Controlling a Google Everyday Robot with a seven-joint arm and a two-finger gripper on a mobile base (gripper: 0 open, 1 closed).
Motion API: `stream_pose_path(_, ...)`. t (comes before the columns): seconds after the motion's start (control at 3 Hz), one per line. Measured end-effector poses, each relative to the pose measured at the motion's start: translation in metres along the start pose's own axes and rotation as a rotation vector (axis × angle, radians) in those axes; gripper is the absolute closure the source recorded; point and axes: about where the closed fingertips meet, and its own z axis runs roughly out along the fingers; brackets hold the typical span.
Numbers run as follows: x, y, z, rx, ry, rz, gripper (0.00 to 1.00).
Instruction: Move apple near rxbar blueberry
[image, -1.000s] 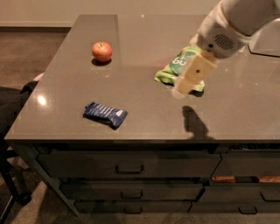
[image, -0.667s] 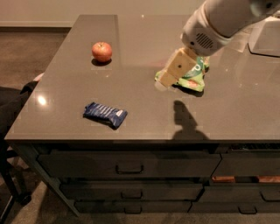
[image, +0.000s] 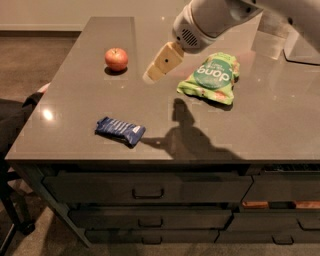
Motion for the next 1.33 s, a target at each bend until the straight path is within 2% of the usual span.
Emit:
stream_pose_path(0.67, -0.010, -0.004, 0.011, 0.014, -0.014, 0.008, 0.00)
stream_pose_path(1.33, -0.055, -0.041, 0.094, 0.022, -0.060, 0.052, 0.00)
